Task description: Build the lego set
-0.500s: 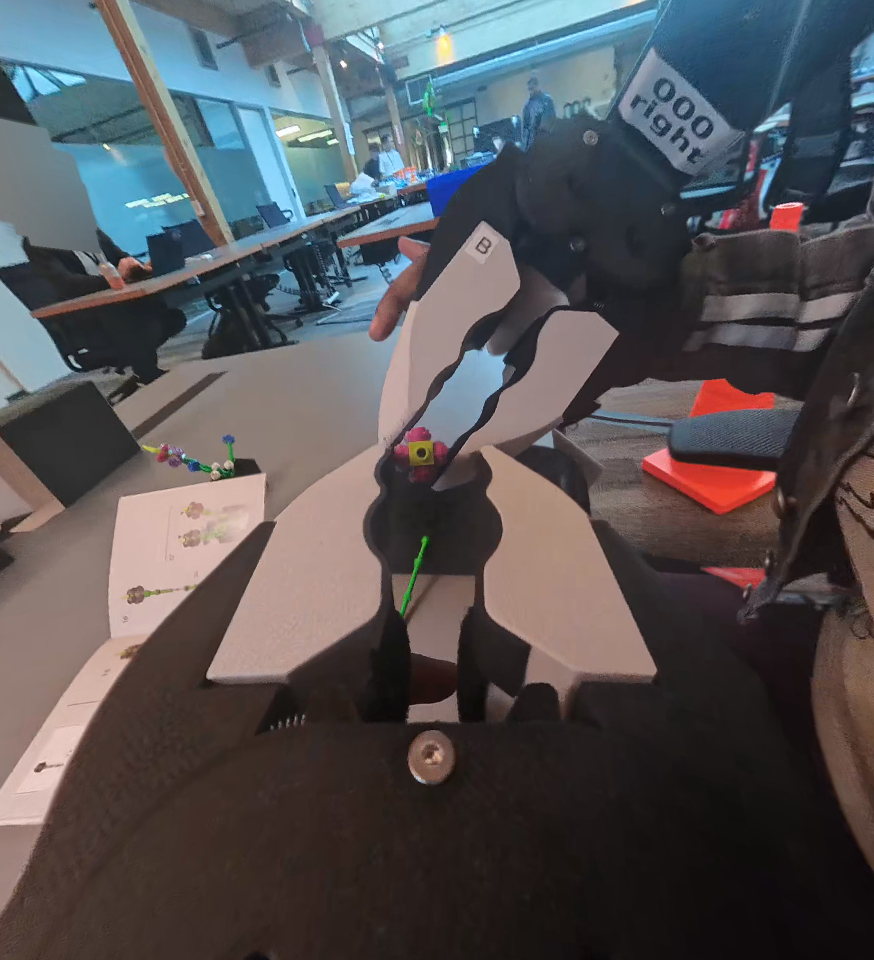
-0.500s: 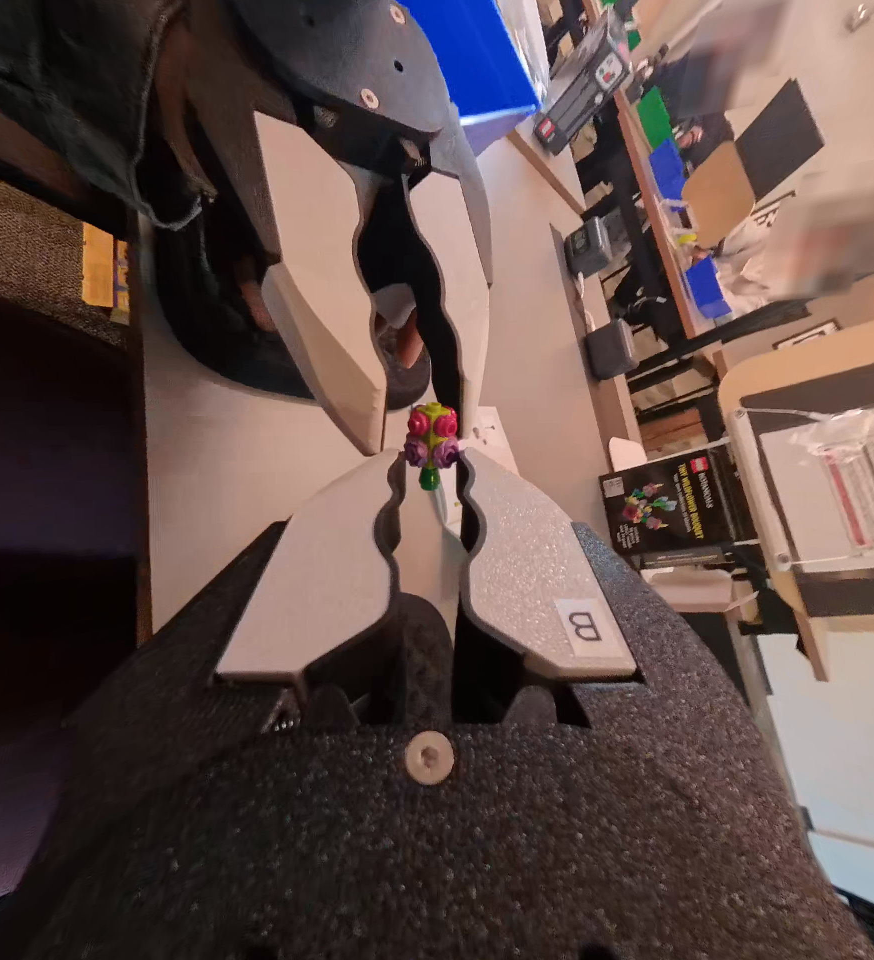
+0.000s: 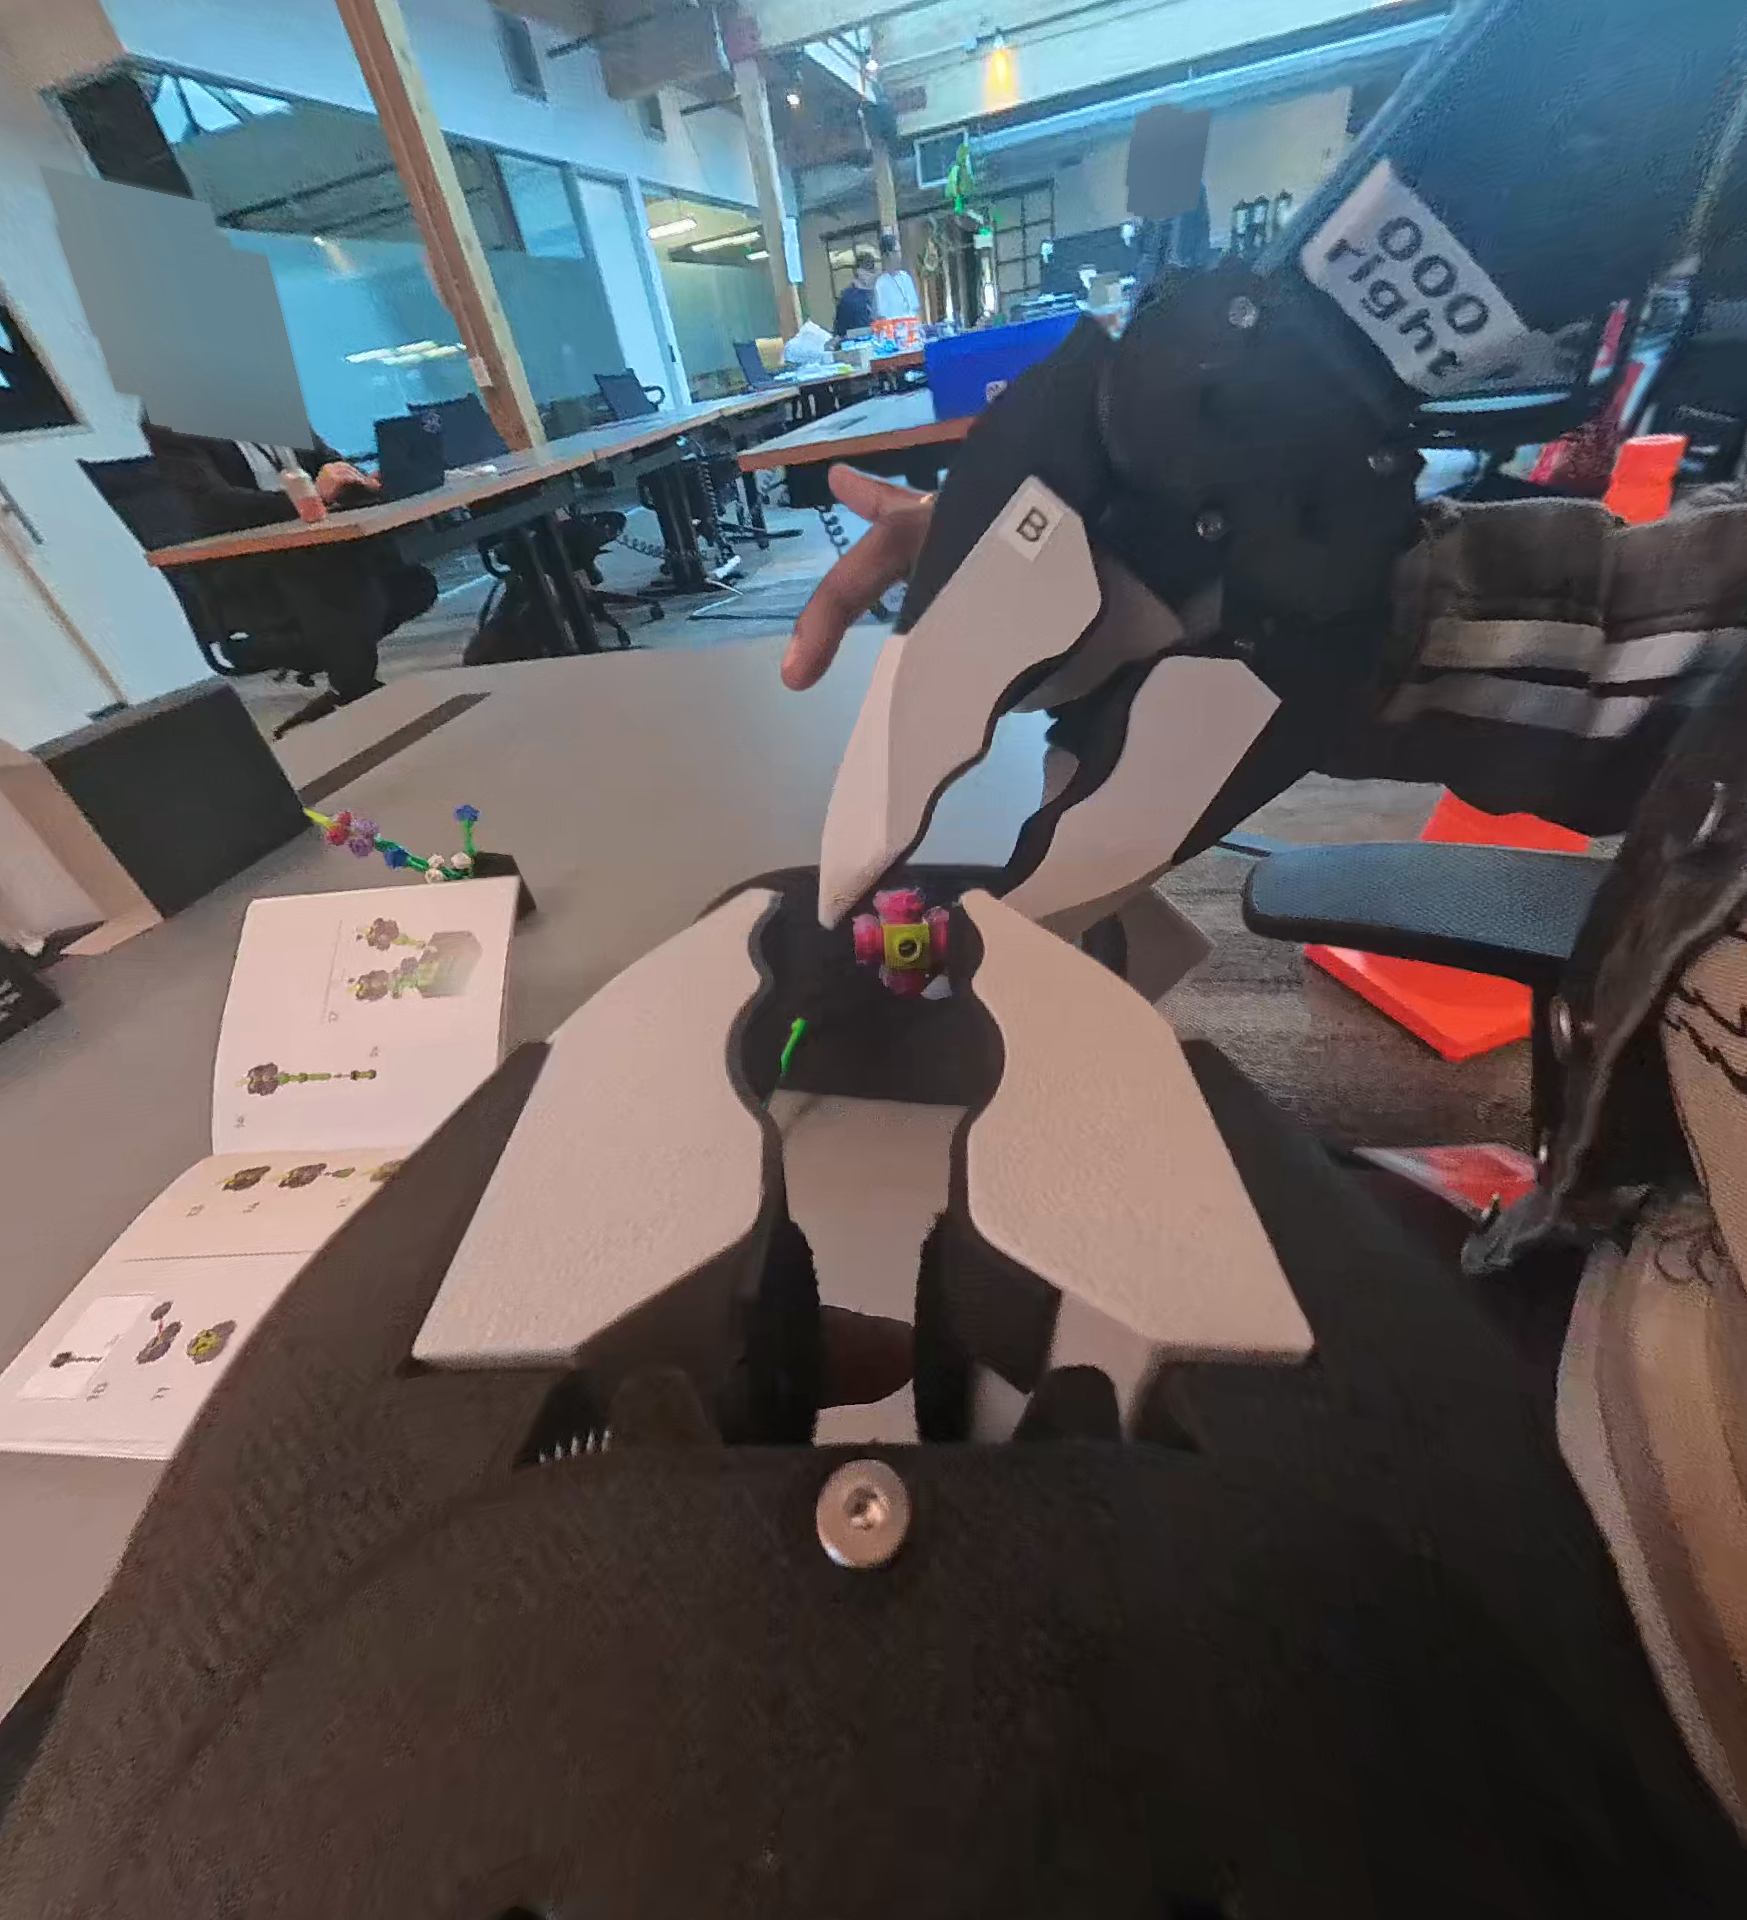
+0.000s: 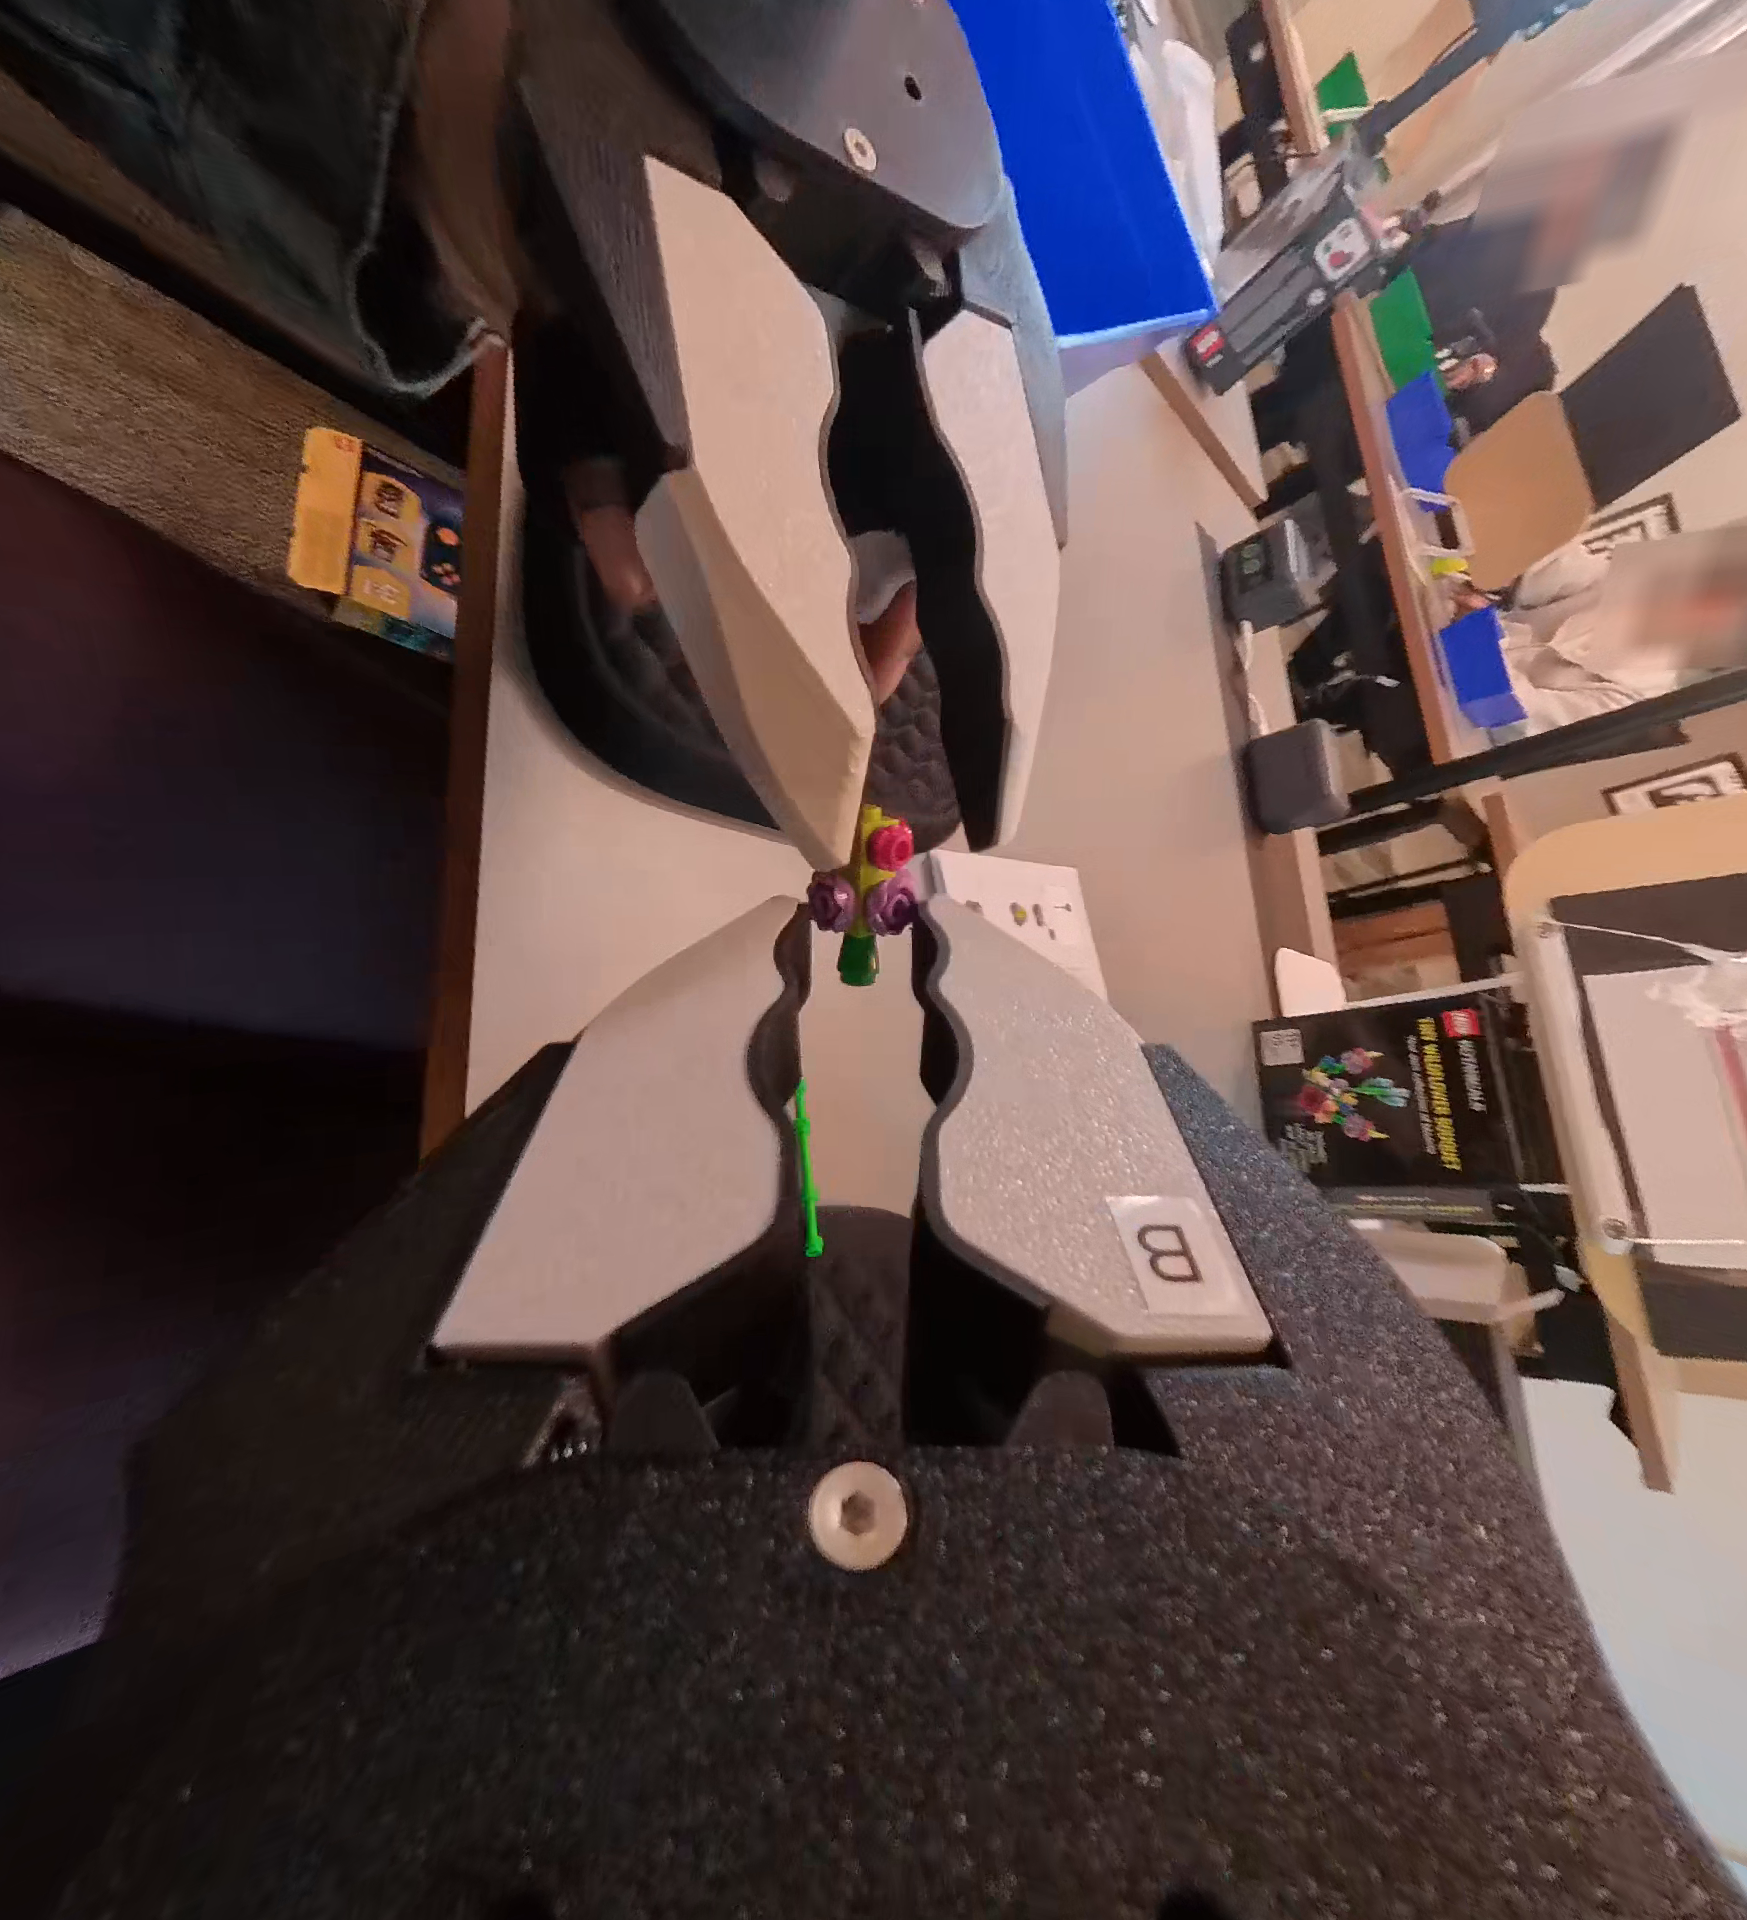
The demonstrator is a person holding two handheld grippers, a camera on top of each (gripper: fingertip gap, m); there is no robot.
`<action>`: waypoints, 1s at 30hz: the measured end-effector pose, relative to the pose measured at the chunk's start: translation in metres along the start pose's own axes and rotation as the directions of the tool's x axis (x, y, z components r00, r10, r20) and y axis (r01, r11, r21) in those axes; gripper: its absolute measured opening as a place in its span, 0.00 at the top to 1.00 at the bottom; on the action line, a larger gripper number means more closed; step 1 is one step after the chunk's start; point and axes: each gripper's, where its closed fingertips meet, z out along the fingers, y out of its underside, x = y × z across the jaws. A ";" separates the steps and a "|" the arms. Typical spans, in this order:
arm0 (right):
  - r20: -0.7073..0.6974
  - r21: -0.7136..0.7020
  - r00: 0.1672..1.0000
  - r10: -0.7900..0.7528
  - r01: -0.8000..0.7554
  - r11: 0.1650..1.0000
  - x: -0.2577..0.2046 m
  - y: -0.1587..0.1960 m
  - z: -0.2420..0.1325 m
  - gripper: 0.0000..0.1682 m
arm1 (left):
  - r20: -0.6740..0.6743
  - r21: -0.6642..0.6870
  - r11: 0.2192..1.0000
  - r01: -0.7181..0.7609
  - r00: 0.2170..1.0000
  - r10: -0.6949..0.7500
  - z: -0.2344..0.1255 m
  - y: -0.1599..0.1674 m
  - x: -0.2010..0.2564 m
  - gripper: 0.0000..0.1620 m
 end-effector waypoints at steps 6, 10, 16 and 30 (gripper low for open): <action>0.070 0.000 0.995 0.076 -0.076 0.997 0.025 0.037 0.029 0.89 | -0.103 -0.074 0.994 0.082 0.991 -0.089 0.014 0.026 -0.033 0.81; 0.112 0.033 0.988 0.105 -0.110 0.993 0.045 0.048 0.040 0.89 | -0.063 -0.056 0.992 0.111 0.991 -0.115 0.023 0.023 -0.065 0.82; 0.056 0.071 0.998 0.016 -0.020 0.997 0.049 0.036 0.032 0.89 | 0.011 -0.040 0.997 0.058 0.998 -0.058 0.021 0.017 -0.062 0.84; -0.018 0.069 0.992 -0.124 0.125 0.990 0.025 -0.009 0.013 0.89 | 0.046 0.011 0.997 0.078 0.996 -0.078 -0.004 -0.005 -0.019 0.89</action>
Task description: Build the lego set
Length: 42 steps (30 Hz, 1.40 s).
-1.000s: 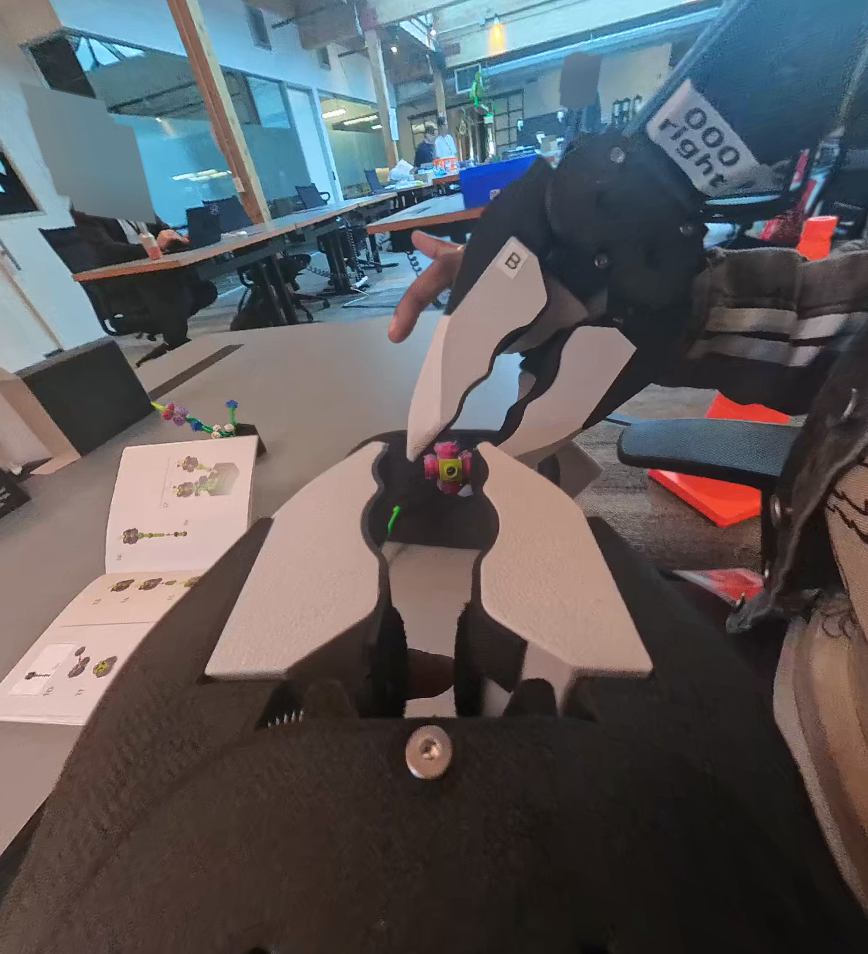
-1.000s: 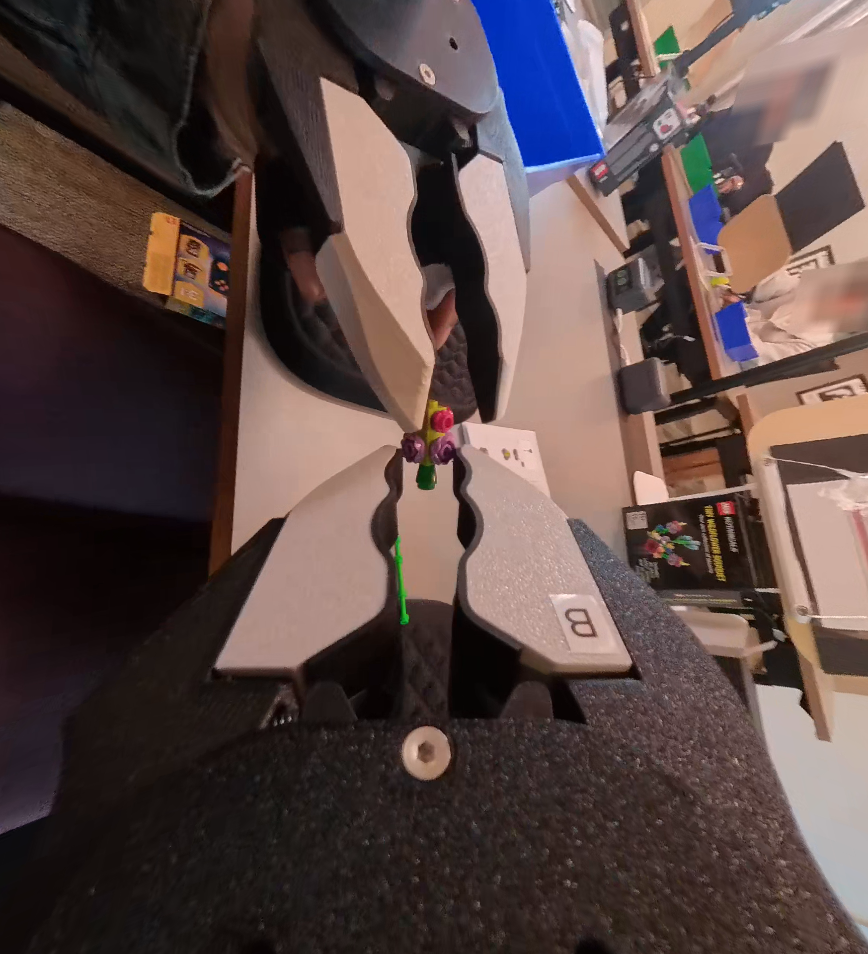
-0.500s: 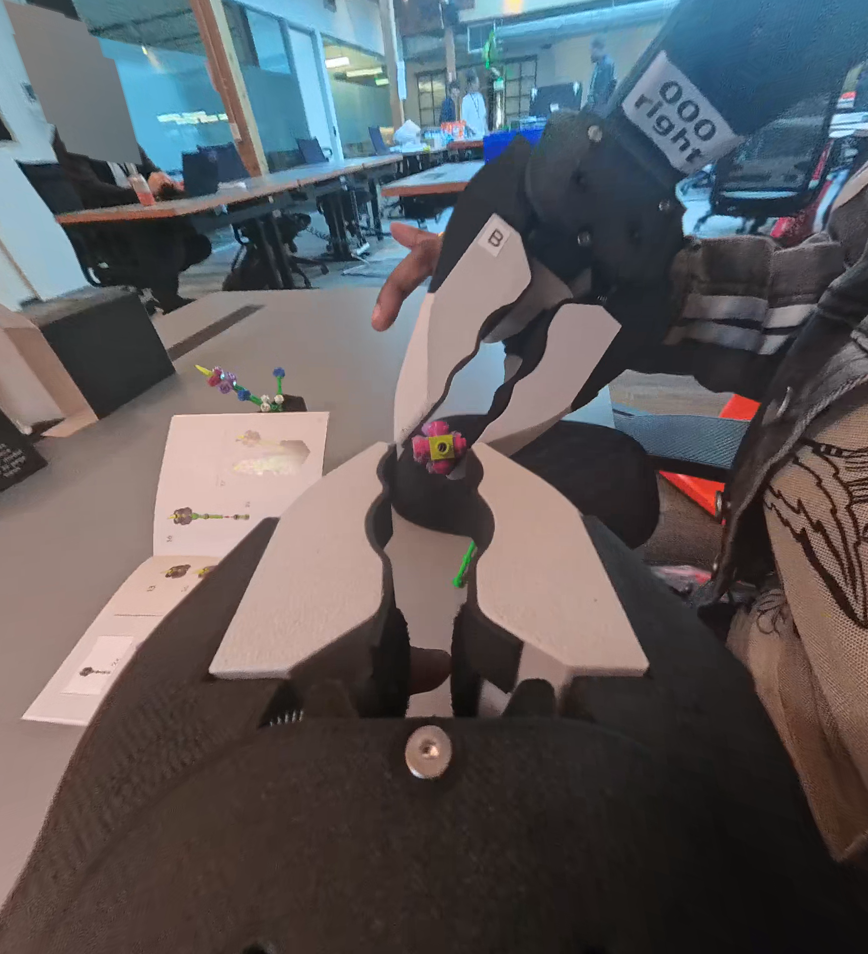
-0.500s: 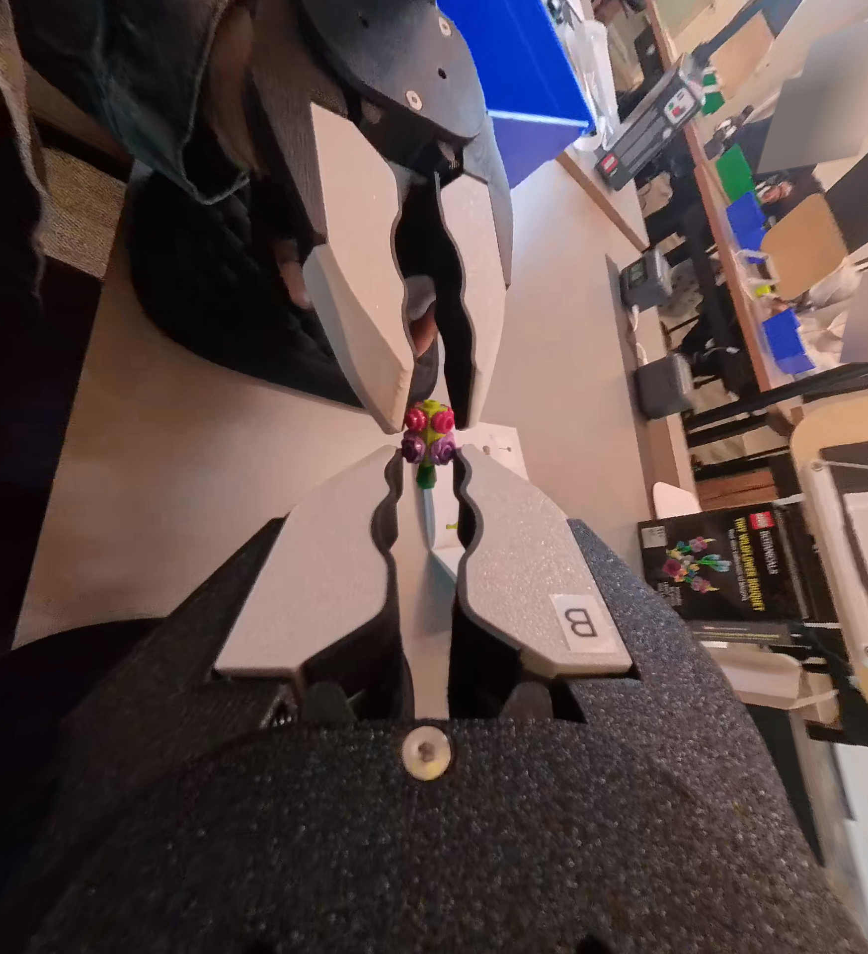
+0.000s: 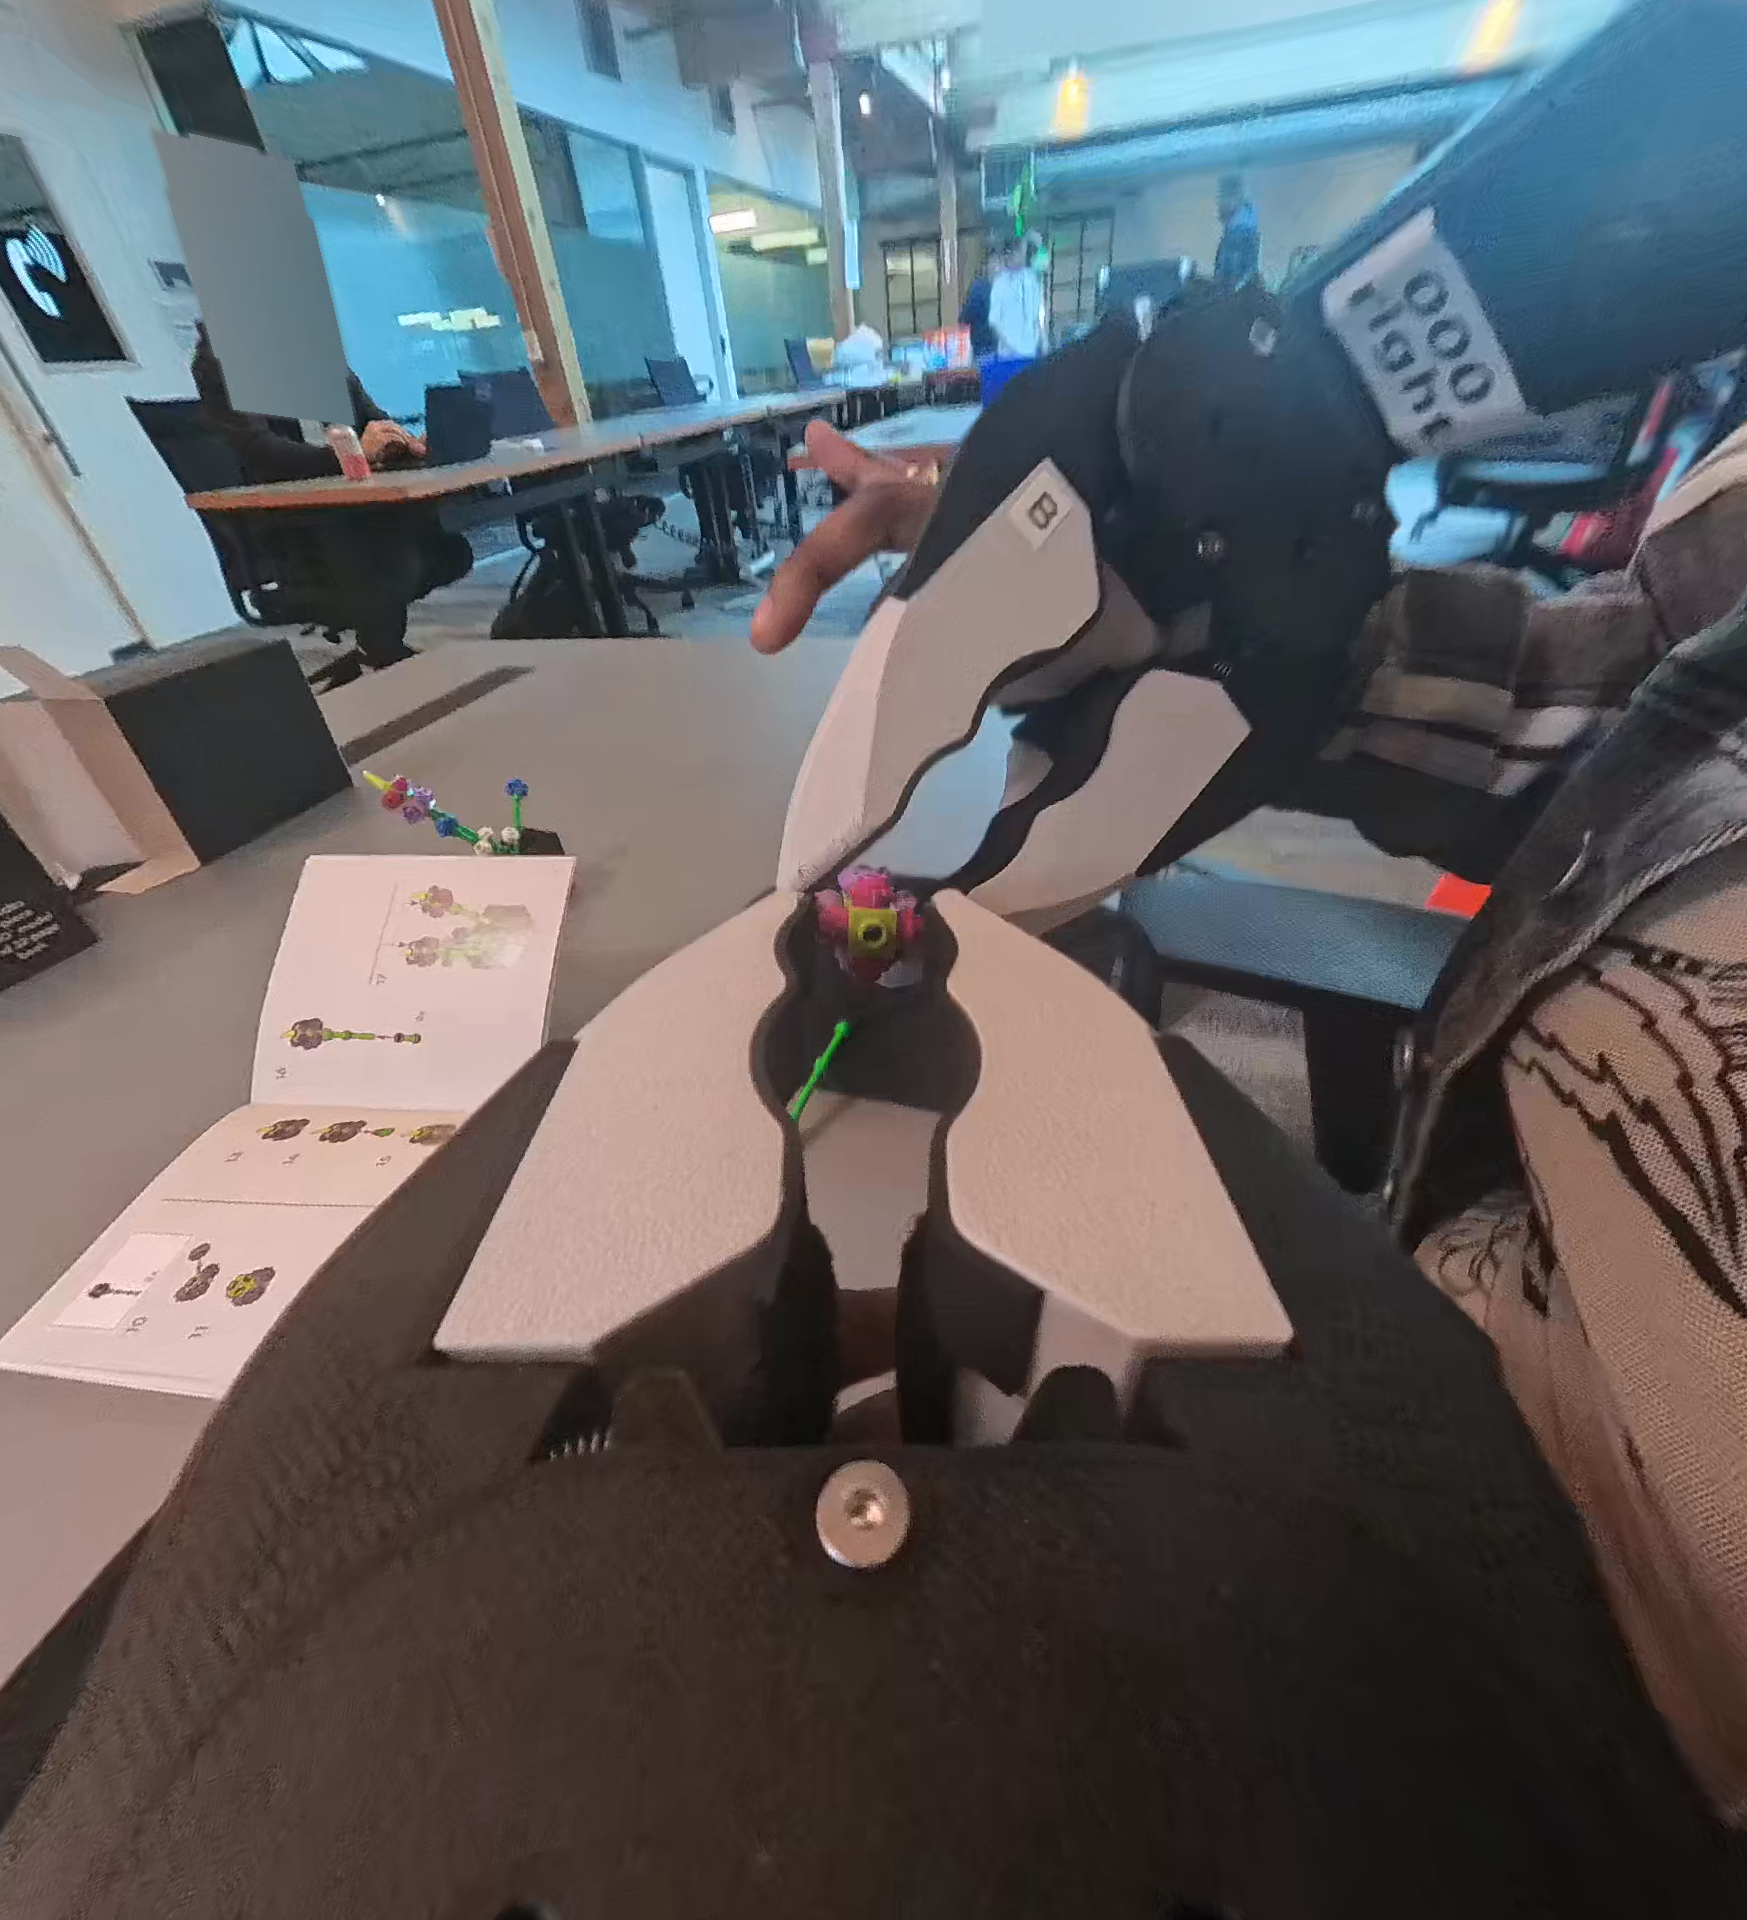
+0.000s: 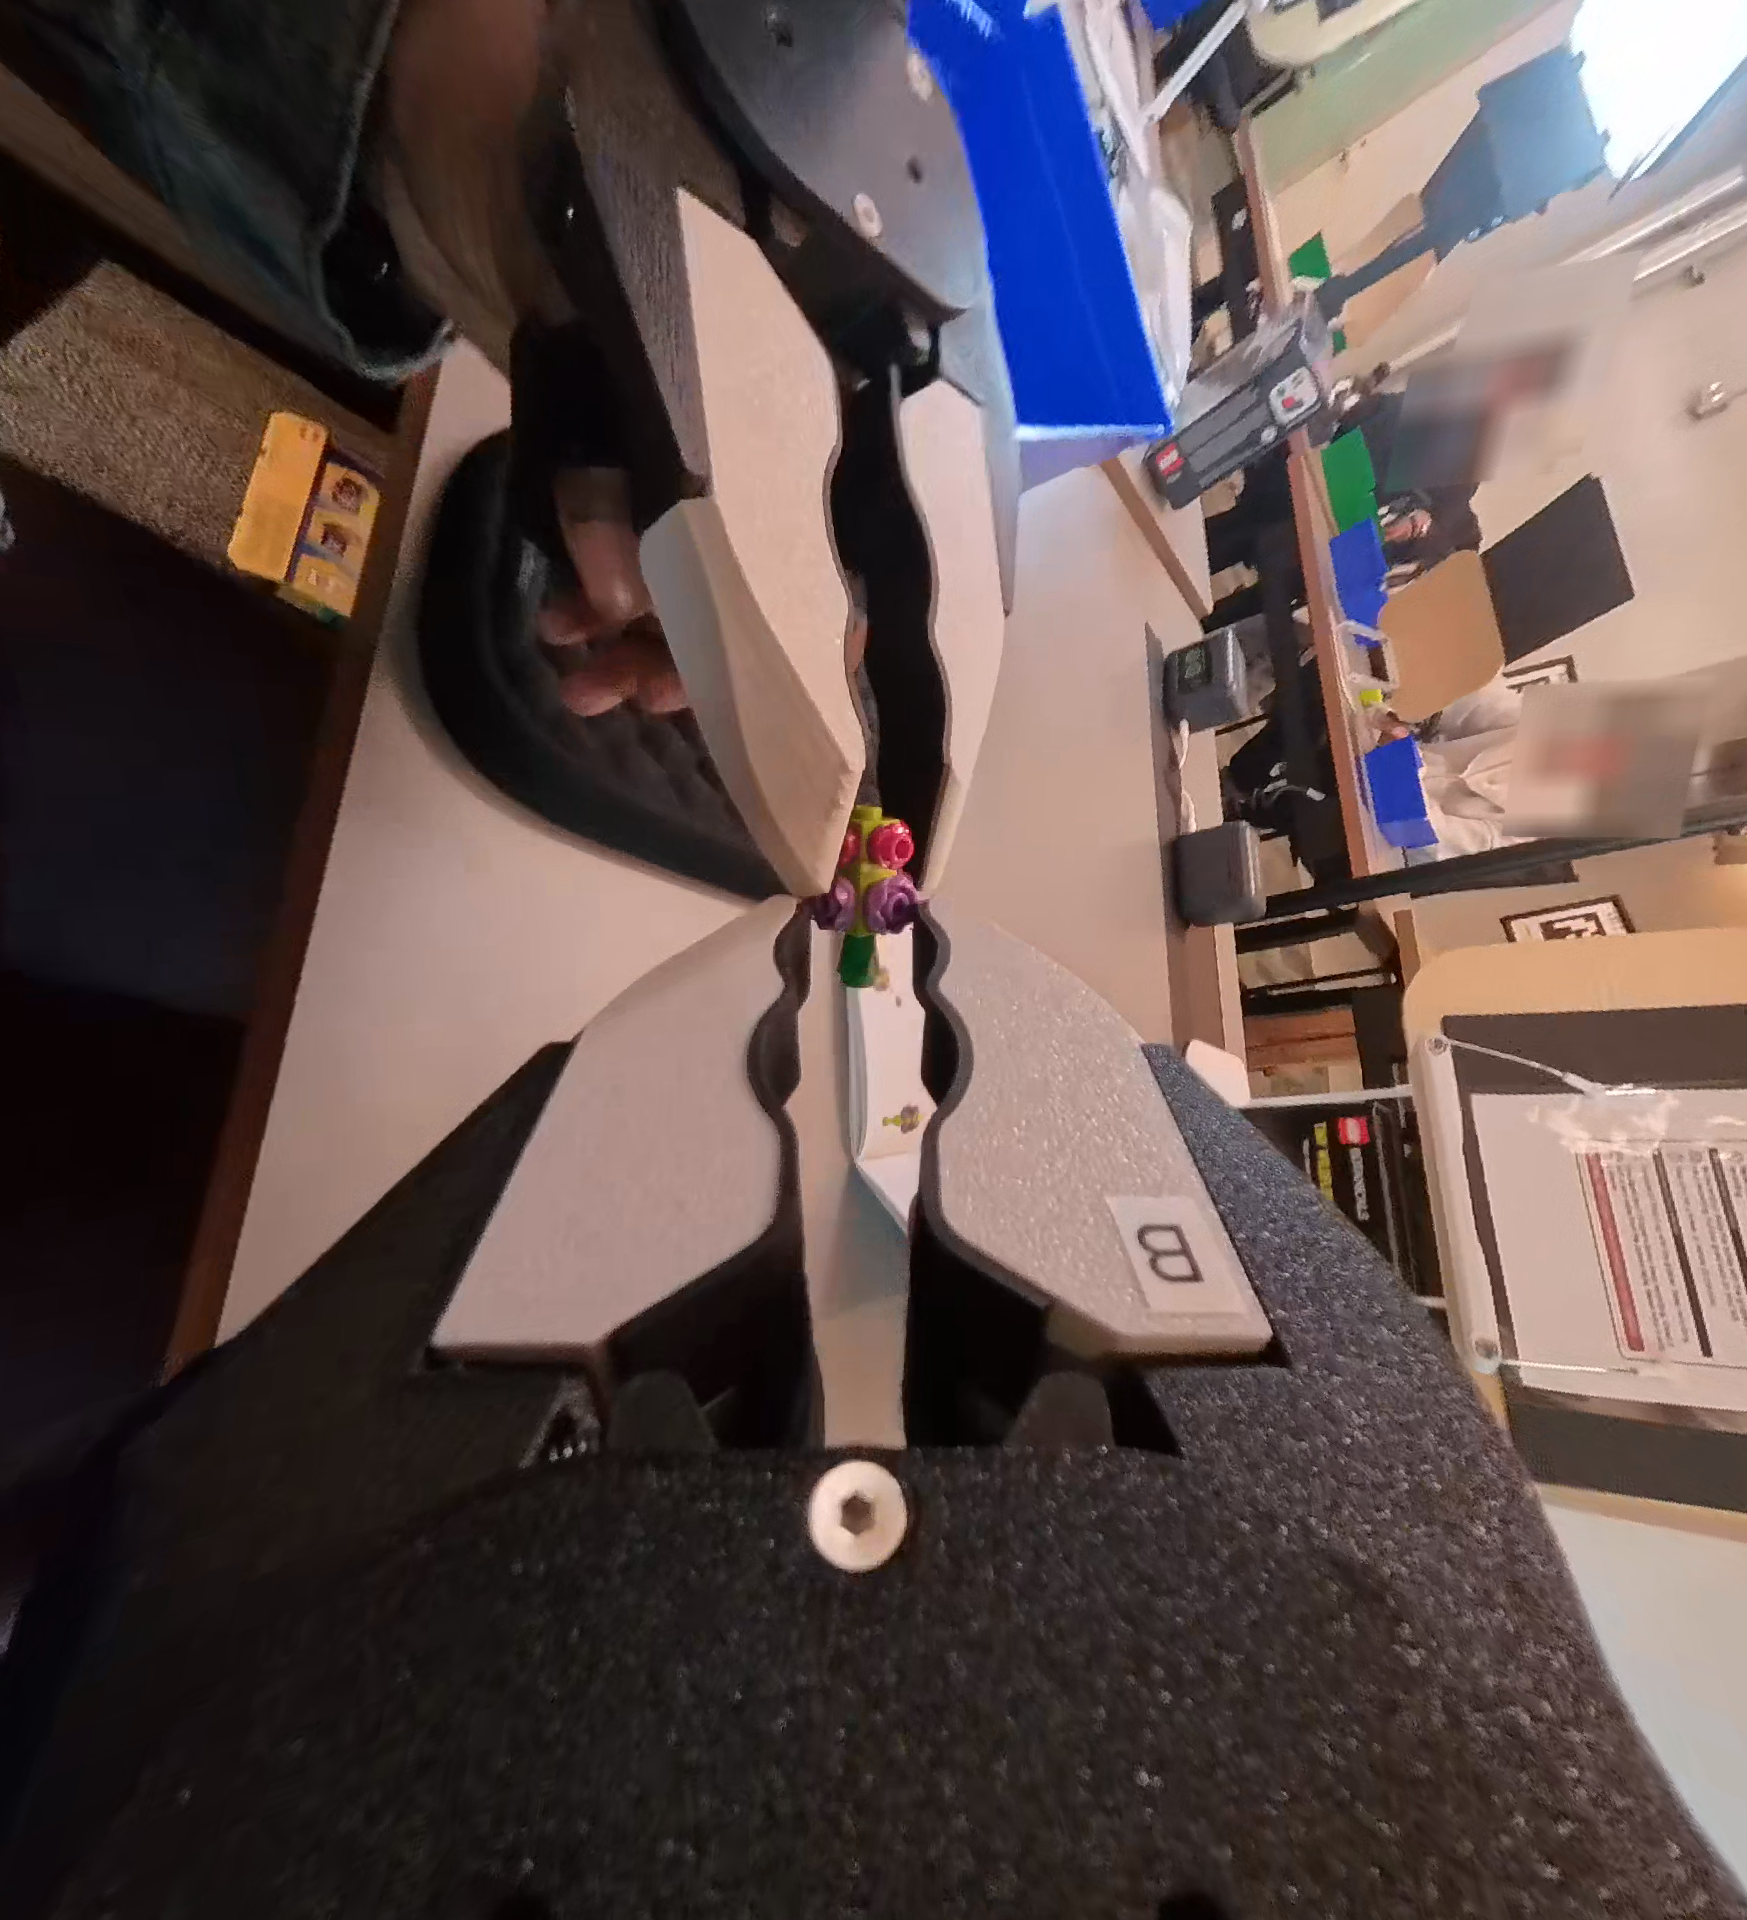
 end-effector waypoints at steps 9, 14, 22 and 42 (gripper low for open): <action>0.161 0.275 0.943 0.290 -0.325 0.905 0.005 -0.017 -0.005 0.87 | -0.147 0.217 0.932 0.290 0.954 -0.263 -0.021 -0.017 -0.002 0.89; 0.139 0.357 0.941 0.307 -0.337 0.871 0.008 -0.026 -0.015 0.97 | -0.268 0.259 0.905 0.336 0.926 -0.267 -0.019 -0.033 0.015 0.89; 0.087 0.313 0.942 0.323 -0.333 0.889 -0.011 -0.038 -0.036 0.97 | -0.314 0.150 0.970 0.191 0.940 -0.136 -0.014 -0.025 0.048 0.90; 0.151 -0.209 0.819 0.553 -0.521 0.828 -0.009 0.079 -0.025 0.77 | -0.182 0.213 0.836 0.505 0.862 -0.474 -0.027 0.003 -0.027 0.89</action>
